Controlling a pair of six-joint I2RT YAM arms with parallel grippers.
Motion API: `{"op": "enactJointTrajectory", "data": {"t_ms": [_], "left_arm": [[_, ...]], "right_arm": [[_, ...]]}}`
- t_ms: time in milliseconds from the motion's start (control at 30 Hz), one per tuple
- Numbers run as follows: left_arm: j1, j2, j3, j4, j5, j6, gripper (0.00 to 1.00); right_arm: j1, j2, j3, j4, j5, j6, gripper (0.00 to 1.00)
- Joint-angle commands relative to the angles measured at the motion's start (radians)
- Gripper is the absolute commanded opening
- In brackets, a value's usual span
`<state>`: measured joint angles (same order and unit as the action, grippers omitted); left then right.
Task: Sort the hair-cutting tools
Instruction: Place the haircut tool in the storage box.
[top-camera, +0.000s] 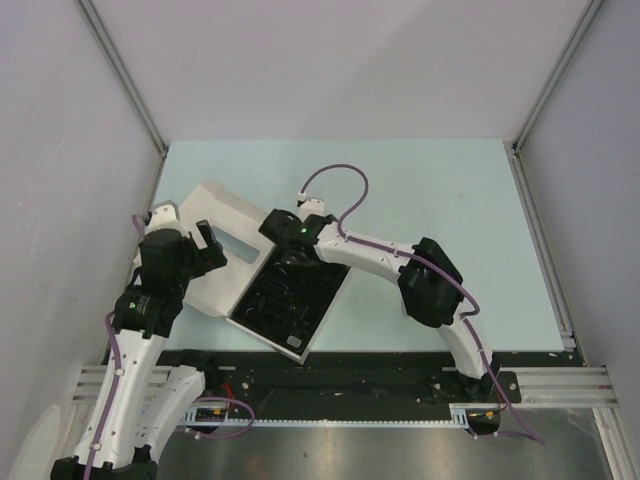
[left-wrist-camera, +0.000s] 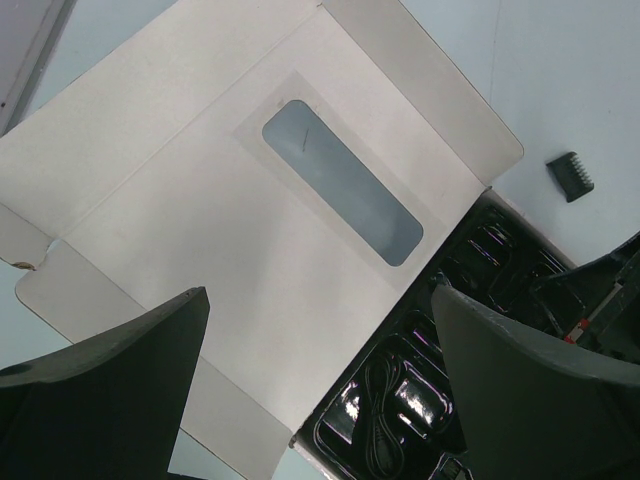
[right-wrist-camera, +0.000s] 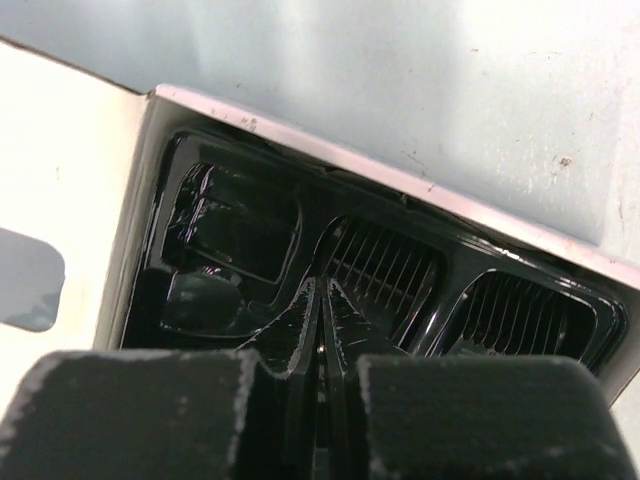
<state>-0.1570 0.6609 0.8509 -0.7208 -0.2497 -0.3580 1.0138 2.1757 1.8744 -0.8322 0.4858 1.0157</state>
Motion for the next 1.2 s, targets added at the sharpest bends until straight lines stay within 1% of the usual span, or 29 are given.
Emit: {"op": "enactJointTrajectory", "data": {"t_ms": [0,133,333,633,933,1033,1167], "left_arm": [[-0.007,0.000,0.000,0.006,0.013,0.001,1.00],[-0.007,0.002,0.000,0.004,0.013,0.001,1.00],[-0.007,0.003,0.000,0.006,0.015,0.001,1.00],[-0.007,0.000,-0.001,0.006,0.012,0.001,1.00],[-0.007,0.006,0.000,0.004,0.012,0.002,1.00],[-0.007,0.005,0.000,0.006,0.013,0.002,1.00],[-0.007,0.011,0.004,0.004,0.017,0.002,1.00]], "right_arm": [[0.012,-0.067,0.029,-0.019,0.036,0.000,0.05],[0.009,-0.077,-0.030,-0.030,0.016,0.037,0.03],[-0.024,-0.068,-0.101,0.008,-0.027,0.064,0.01],[-0.034,-0.033,-0.103,0.030,-0.061,0.053,0.00],[-0.040,-0.037,-0.153,0.045,-0.087,0.083,0.00],[-0.037,-0.056,-0.144,0.054,-0.076,0.070,0.00],[-0.035,-0.079,-0.080,0.045,-0.041,0.047,0.01]]}}
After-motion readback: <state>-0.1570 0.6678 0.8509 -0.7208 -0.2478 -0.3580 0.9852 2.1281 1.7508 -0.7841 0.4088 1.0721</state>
